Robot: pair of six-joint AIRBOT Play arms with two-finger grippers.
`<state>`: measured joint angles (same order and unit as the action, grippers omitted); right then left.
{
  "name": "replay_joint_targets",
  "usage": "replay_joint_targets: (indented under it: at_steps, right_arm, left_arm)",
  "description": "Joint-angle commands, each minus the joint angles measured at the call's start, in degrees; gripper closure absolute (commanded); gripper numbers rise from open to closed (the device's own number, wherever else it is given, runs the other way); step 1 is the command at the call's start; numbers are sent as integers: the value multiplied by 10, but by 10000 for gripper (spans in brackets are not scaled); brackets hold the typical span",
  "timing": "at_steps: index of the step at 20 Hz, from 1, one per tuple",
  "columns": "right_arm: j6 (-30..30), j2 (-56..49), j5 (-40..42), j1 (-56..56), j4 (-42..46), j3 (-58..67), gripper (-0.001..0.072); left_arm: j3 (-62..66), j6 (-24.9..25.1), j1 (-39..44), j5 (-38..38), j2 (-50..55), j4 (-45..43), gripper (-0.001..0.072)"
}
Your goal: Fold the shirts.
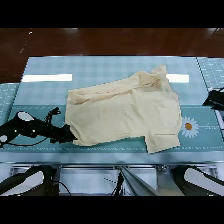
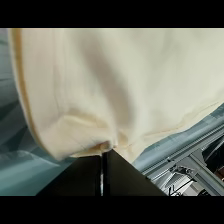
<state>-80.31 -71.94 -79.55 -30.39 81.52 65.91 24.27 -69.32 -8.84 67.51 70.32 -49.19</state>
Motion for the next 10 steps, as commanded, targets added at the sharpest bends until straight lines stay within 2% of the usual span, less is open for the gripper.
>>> replay_joint_targets:
  at_steps: [1,3,7,10]
  right_arm:
    - [6,0,-18,-65,-64,-62,213]
    - [35,0,-7,-89,-136,-115,213]
    - [52,0,47,-80,-147,-204,213]
    - [77,0,96,-80,-229,-251,215]
  left_arm:
    - [0,13,3,-9,2,-3,683]
    - [0,19,3,-9,2,-3,684]
    - [0,19,3,-9,2,-3,683]
    - [0,19,3,-9,2,-3,683]
